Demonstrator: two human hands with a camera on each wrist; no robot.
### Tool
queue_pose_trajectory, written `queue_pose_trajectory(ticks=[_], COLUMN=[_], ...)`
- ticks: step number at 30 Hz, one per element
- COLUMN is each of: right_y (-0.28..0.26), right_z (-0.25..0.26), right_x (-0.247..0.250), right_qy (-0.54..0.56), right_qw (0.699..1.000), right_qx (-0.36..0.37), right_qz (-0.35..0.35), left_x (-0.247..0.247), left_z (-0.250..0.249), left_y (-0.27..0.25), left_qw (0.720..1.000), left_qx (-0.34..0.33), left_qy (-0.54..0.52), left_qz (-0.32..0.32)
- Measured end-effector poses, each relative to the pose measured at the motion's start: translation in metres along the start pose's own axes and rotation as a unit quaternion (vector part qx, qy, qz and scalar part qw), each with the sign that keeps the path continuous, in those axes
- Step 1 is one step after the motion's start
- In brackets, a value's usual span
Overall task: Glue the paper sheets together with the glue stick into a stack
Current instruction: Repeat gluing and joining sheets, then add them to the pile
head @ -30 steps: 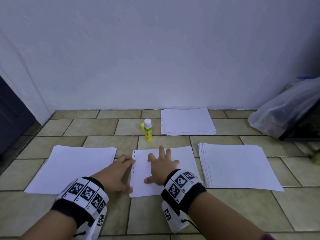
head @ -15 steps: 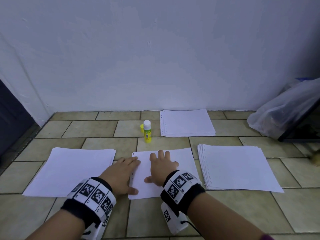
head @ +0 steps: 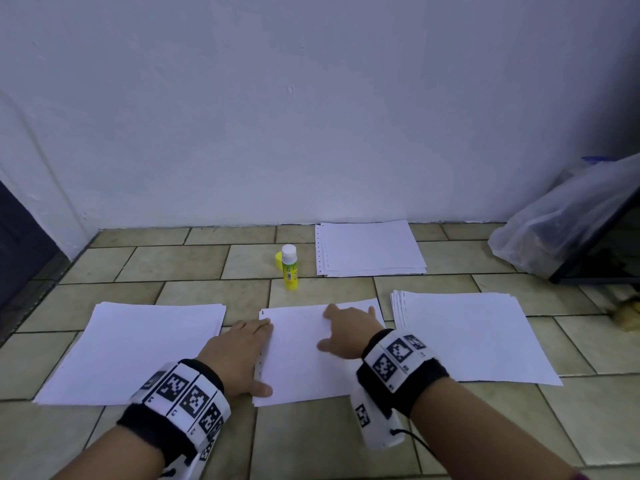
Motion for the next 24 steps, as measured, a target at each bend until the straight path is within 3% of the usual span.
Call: queue_pose_trajectory(ticks=[6, 11, 16, 19, 21, 24], right_y=[0.003, 0.001, -0.004, -0.01, -0.017, -0.026], right_z=[-0.05, -0.037, -0.02, 0.002, 0.015, 0.026], right_x=[0.02, 0.024, 0.02, 0.01, 0.002, -0.009], right_qy=[0.001, -0.089, -0.177, -0.173, -0.163, -0.131], right_qw=[0.995, 0.99, 0.977, 0.98, 0.983, 0.988], right_qx=[-0.093, -0.09, -0.086, -0.042, -0.017, -0.005], right_qz=[-0.032, -0.061, -0.085, -0.087, -0.081, -0.077], left_x=[0.0, 0.008, 0.025, 0.029, 0.018, 0.011], left_z=[0.001, -0.003, -0.024, -0.049, -0.065, -0.063], left_y=[-0.001, -0.001, 0.001, 0.006, 0.007, 0.001], left_qw=[1.0, 0.999, 0.992, 0.999, 0.995, 0.995], left_qx=[0.009, 0.02, 0.039, -0.019, -0.089, -0.08], left_qy=[0.008, 0.027, 0.111, 0.029, -0.033, 0.008], left_qz=[0.003, 0.015, 0.044, -0.039, -0.042, -0.05])
Point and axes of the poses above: each hand's wrist, its own y-axis towards the middle knuckle, its own x-axis out of the back of the hand, z = x × y, the point moved 10 cm from there along y, towards the middle knuckle, and after that the axes turned 8 degrees about -x, right-handed, at the moved point
